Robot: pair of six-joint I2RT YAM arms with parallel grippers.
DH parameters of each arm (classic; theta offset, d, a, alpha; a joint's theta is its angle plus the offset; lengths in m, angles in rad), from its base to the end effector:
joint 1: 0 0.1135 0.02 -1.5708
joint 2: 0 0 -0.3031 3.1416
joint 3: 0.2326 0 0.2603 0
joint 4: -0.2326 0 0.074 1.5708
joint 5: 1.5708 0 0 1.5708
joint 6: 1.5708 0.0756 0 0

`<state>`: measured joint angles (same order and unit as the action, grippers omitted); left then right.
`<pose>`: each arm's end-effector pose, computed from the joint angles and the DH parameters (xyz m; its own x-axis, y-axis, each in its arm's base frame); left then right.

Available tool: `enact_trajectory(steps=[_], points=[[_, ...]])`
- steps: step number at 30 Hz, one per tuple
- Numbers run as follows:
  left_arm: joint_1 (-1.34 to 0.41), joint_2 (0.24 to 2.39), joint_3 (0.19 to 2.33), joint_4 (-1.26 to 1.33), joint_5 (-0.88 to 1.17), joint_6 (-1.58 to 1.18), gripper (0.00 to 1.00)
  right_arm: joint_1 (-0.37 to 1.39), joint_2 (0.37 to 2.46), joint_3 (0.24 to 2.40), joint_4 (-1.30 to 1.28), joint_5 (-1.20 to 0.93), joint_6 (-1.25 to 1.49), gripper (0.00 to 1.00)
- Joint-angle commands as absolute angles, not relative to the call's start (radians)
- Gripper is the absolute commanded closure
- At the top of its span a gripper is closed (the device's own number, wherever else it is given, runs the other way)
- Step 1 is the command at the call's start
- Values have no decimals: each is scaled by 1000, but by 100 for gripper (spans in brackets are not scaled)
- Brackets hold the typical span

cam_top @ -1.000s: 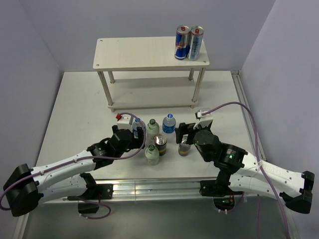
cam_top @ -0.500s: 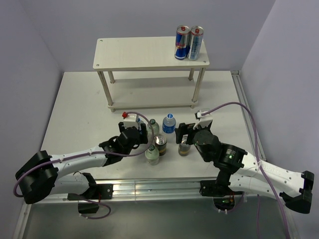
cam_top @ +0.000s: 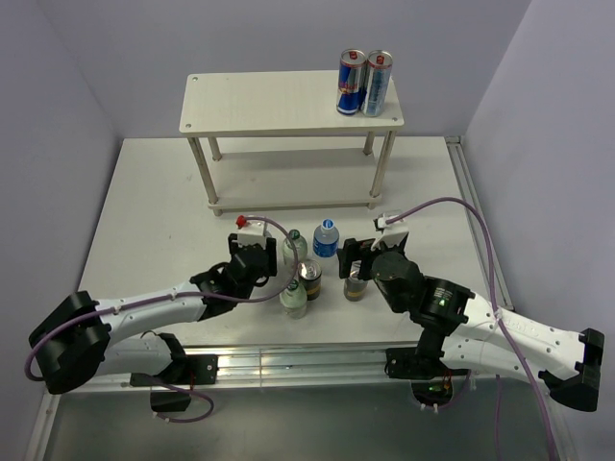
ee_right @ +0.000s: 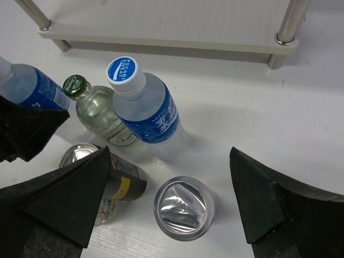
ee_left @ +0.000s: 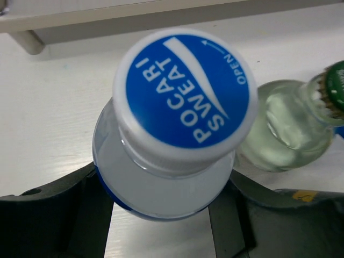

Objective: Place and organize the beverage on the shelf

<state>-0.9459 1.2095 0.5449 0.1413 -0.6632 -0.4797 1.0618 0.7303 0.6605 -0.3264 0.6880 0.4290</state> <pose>0.1927 -0.1876 0.2213 -0.4103 -0.0528 -0.9104 0.1553 0.9797 -0.1268 0.1263 0.1279 0.3068 -0.3329 0.0629 -0.9409 -0.2756 0.9477 0.1609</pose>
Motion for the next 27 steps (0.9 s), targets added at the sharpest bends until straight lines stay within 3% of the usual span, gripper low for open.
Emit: enact_trajectory(steps=[1, 13, 27], points=[[-907, 1132, 652, 152, -755, -387, 100, 1063, 724, 646, -293, 704, 425, 2], [-635, 1264, 854, 333, -623, -244, 100, 1063, 735, 632, -267, 692, 416, 2], [-508, 1454, 999, 479, -557, -198, 100, 1063, 741, 624, -258, 693, 416, 2]])
